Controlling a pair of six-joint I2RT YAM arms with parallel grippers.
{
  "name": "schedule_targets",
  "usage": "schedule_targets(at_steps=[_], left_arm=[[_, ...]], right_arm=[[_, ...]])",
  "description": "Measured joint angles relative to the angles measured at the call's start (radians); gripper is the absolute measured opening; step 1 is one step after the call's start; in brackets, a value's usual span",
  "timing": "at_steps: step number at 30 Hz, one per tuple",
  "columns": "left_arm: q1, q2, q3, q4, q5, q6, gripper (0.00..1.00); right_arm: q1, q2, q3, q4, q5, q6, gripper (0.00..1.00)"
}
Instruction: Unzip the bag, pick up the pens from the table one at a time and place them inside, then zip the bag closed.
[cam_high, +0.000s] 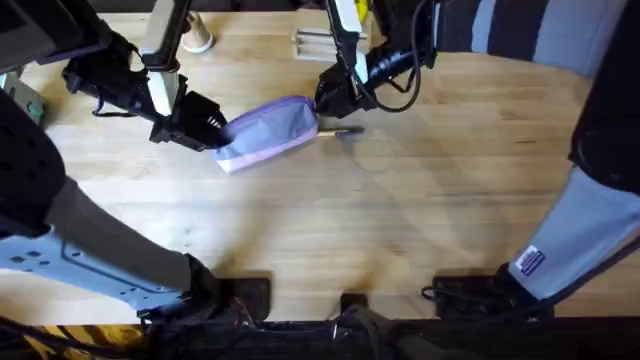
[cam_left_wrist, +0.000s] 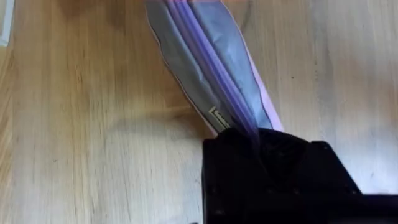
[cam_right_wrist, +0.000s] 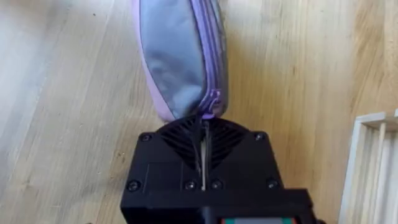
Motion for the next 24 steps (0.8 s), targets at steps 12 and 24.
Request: schedule_targets(at_steps=[12,24], left_arm=[[0.002,0.0,0.0,-0.001,0.0,0.0,0.042],[0.002,0.0,0.0,-0.001,0.0,0.0,0.042]], right_arm=[[-0.005,-0.131,0.0,0.007,0.014,0.0,0.031],[0.057,-0.144,0.0,0.066,0.01,0.0,0.033]])
